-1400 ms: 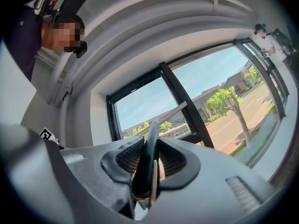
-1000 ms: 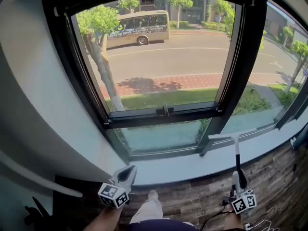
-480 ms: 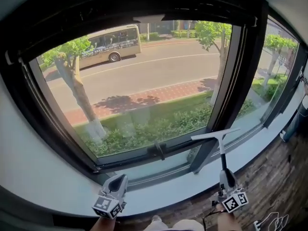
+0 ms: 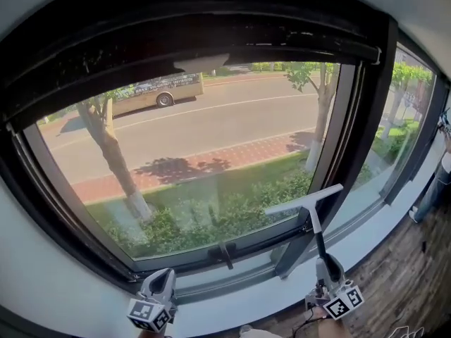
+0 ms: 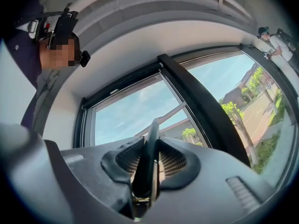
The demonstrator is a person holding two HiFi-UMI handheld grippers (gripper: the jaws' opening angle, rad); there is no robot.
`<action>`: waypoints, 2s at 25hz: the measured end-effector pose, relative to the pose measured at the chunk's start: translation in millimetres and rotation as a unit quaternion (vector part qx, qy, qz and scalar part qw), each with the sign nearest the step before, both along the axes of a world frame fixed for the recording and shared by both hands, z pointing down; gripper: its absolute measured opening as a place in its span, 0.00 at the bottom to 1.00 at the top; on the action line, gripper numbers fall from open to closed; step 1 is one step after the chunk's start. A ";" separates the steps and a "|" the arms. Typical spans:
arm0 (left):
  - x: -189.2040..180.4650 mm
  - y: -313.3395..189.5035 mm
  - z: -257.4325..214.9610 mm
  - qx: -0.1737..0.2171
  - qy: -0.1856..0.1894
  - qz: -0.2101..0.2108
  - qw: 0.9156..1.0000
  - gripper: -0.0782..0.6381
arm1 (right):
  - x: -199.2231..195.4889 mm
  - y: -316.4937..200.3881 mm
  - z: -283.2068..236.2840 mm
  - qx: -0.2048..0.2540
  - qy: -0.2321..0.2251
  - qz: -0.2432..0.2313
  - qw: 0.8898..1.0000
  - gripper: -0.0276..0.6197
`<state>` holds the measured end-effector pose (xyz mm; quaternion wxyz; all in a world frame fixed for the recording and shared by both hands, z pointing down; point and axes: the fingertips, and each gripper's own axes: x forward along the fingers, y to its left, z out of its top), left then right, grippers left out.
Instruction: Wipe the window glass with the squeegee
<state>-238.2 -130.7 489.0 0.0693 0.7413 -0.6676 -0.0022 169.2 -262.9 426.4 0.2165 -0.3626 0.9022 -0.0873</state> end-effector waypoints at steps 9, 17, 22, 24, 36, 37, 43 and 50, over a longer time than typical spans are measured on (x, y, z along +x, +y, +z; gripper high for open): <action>0.7 -50.2 -70.5 0.043 -0.020 -0.036 0.998 0.12 | -39.0 -53.3 -111.7 0.138 -0.086 -0.098 0.982 0.20; 10.4 -65.1 -106.8 0.070 -0.009 -0.007 0.997 0.12 | -57.6 -104.7 -211.0 0.226 -0.127 -0.052 0.964 0.20; 13.3 -68.5 -109.0 0.069 -0.018 0.008 0.997 0.12 | -72.0 -126.7 -236.2 0.233 -0.152 -0.038 0.960 0.20; 8.8 -69.7 -110.0 0.067 -0.020 0.010 0.998 0.12 | -77.0 -135.3 -246.0 0.243 -0.162 -0.033 0.956 0.20; -17.4 -77.7 -118.3 0.060 -0.036 0.026 0.997 0.12 | -63.6 -149.0 -273.0 0.286 -0.215 -0.073 0.931 0.20; -16.7 -78.5 -120.6 0.062 -0.040 0.028 0.997 0.12 | -63.0 -150.8 -277.8 0.289 -0.213 -0.075 0.930 0.20; -14.8 -79.2 -132.4 0.080 -0.040 0.033 0.995 0.12 | -67.4 -159.7 -298.9 0.288 -0.224 -0.099 0.926 0.20; -34.7 -67.6 -126.6 0.080 -0.023 0.000 0.997 0.12 | -77.7 -166.5 -294.4 0.264 -0.204 -0.087 0.939 0.20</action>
